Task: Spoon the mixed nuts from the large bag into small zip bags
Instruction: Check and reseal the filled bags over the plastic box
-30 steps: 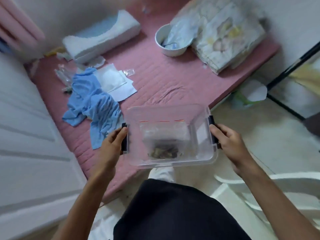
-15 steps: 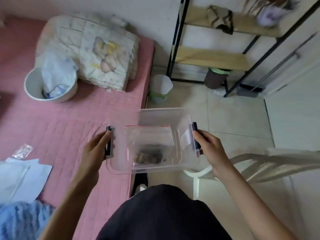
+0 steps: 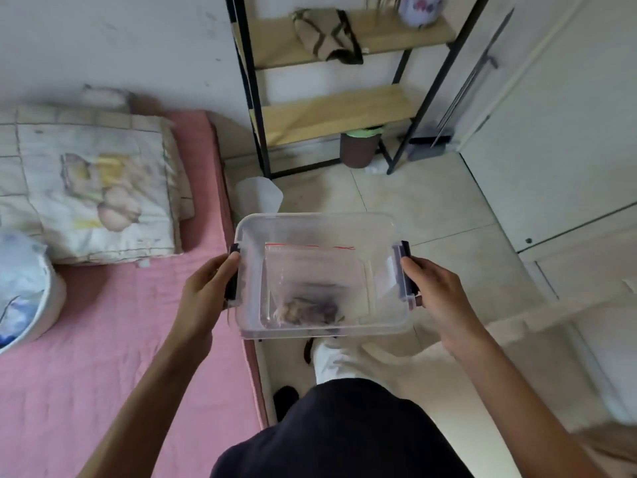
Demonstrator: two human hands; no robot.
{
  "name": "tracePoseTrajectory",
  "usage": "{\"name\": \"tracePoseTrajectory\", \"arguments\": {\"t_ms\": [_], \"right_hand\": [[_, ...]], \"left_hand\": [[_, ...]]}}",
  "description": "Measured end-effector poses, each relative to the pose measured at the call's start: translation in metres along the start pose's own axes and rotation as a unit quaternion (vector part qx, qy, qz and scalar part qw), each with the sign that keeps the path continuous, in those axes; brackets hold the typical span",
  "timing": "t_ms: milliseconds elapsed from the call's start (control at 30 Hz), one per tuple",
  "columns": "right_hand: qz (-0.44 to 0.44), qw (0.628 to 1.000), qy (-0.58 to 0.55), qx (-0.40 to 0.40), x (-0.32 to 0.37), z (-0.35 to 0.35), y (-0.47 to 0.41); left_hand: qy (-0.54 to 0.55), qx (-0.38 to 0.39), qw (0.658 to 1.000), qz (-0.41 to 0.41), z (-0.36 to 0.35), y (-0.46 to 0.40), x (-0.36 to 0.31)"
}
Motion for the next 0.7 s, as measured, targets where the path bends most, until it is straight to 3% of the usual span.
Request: {"name": "tracePoseTrajectory", "arguments": {"t_ms": [367, 700], "right_hand": [[-0.008, 0.995, -0.073, -0.063, 0.092, 0.075, -0.135], [-0.026, 0.971, -0.188, -0.148, 0.126, 0.155, -0.209]], "left_hand": [[-0.053, 0.076, 0.996, -0.005, -0.158, -0.175, -0.059], [-0.09, 0.189, 0.978, 0.012, -0.318, -0.29, -0.084]]}}
Point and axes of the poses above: each hand's wrist, its own y-axis away from the middle knuckle, its own z-axis out of the back of the hand, x = y × z, the point moved 6 cm from there along -y, towards the middle knuckle, and after that the axes turned 14 degrees about -z, right-handed, at the moved point
